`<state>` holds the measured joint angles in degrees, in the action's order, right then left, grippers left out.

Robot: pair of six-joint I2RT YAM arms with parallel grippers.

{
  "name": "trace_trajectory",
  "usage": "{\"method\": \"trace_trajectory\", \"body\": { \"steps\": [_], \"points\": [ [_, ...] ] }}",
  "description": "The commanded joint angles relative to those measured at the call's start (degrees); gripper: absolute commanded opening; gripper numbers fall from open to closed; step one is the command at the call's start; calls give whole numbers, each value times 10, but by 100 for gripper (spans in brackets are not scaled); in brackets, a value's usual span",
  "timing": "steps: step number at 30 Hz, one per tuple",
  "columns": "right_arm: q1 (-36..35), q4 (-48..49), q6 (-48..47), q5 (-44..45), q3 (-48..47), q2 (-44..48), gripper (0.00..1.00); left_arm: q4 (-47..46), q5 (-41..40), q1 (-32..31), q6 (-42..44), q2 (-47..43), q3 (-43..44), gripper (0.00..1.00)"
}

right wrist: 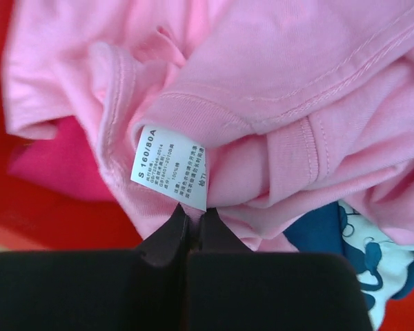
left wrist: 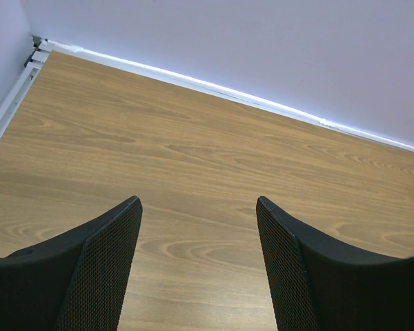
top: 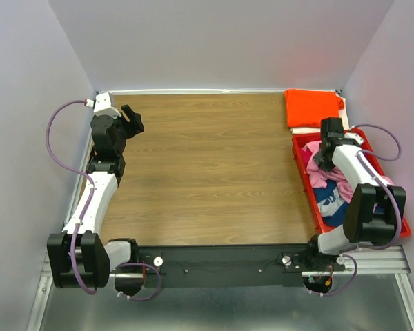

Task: Fold and stack the t-shirts
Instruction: Grab the tshirt from the pile, then move the tshirt to the center of the board

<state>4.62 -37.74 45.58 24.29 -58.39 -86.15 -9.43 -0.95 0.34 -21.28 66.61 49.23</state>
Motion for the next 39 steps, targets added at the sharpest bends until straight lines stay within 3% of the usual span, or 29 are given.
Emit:
{"method": "trace_trajectory", "body": {
  "steps": [1, 7, 9, 15, 18, 21, 25, 31, 37, 39],
  "points": [
    [0, -10, -38, 4, -65, 49, 0, 6, -6, -2, 0, -6, -1, 75],
    [0, -9, -71, 4, -186, 89, 1, -8, -9, -2, 4, 2, 11, 75],
    [0, 36, -87, -17, -202, 103, 0, -9, -9, -2, 6, 4, 16, 75],
    [-18, 223, -145, -189, -235, 132, 0, -30, 2, -2, 5, 18, 30, 75],
    [-69, 239, -174, -214, -323, 81, 0, -32, 7, -2, 9, 26, 44, 75],
    [-182, 242, -251, -222, -433, 14, 0, -42, 7, -2, 12, 32, 53, 75],
    [-235, 244, -255, -317, -577, -75, 0, -48, 7, -2, 17, 33, 56, 75],
    [-296, 246, -256, -384, -759, -181, 0, -46, 4, -2, 19, 20, 46, 75],
    [-297, 255, -244, -335, -735, -191, 0, -26, -37, -2, 12, 3, 32, 75],
    [-296, 257, -238, -243, -665, -174, 1, -16, -49, -3, 10, 1, 30, 75]
  ]
}}
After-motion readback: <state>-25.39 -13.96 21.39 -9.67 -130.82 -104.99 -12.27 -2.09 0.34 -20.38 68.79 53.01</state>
